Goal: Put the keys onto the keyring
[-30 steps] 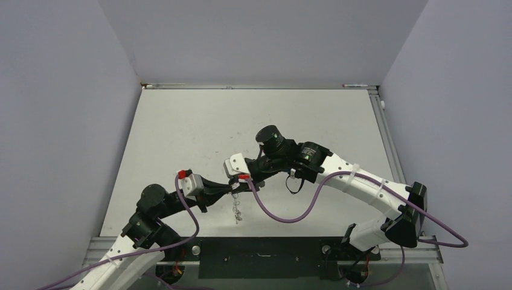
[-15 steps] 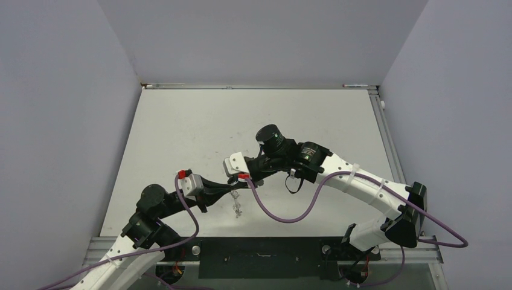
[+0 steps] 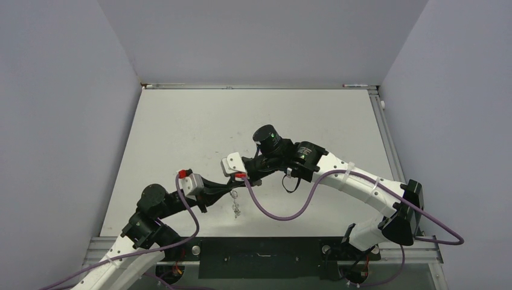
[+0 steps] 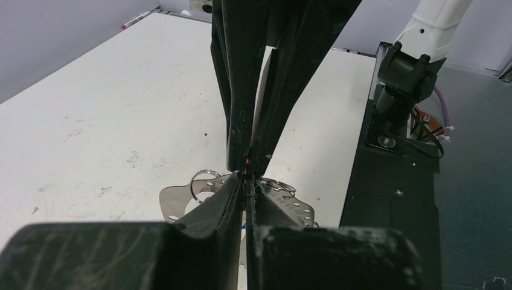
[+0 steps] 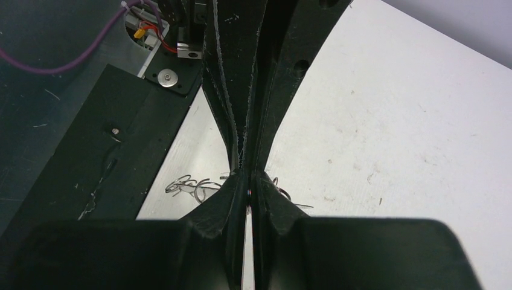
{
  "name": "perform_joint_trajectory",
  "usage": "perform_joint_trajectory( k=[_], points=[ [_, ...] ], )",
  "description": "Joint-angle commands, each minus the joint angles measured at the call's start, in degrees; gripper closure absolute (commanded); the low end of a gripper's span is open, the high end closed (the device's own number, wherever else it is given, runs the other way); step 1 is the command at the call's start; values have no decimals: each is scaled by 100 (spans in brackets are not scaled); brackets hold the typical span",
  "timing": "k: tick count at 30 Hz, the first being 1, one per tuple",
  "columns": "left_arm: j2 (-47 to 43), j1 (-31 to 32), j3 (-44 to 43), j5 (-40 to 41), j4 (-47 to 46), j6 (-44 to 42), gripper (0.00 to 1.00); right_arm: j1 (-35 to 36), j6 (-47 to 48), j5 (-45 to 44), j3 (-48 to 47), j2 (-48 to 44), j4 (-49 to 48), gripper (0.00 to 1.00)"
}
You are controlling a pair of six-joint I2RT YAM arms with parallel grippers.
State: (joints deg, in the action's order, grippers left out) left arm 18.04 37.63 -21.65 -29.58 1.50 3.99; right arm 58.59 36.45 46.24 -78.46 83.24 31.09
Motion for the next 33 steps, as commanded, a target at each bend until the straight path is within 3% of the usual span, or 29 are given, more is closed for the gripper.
perform_joint_trajectory(
  k=[1,7,12,15,17,21,27,33],
  points=[
    [-66,-27,-278,23,-428,42,100,19,71,43,-123,7,-139,95],
    [-114,-27,-270,40,-429,29,100,-21,130,12,-55,-46,-154,95],
    [-205,-27,-203,13,-518,23,100,-64,-32,75,387,-433,-798,95],
    [-260,-27,-191,46,-522,-2,84,-95,-137,96,618,-652,-1122,95],
    [-288,-27,-183,70,-526,-3,65,-94,-212,77,771,-764,-1349,95],
    [-346,-27,-182,226,-507,75,47,-100,-439,-20,1333,-1133,-2027,95],
    [-503,-27,-148,291,-557,102,42,-105,-806,-31,2053,-1711,-3014,95],
    [-731,-27,-47,-38,-809,102,42,-103,-1898,-63,3154,-2140,-5265,95]
  ],
)
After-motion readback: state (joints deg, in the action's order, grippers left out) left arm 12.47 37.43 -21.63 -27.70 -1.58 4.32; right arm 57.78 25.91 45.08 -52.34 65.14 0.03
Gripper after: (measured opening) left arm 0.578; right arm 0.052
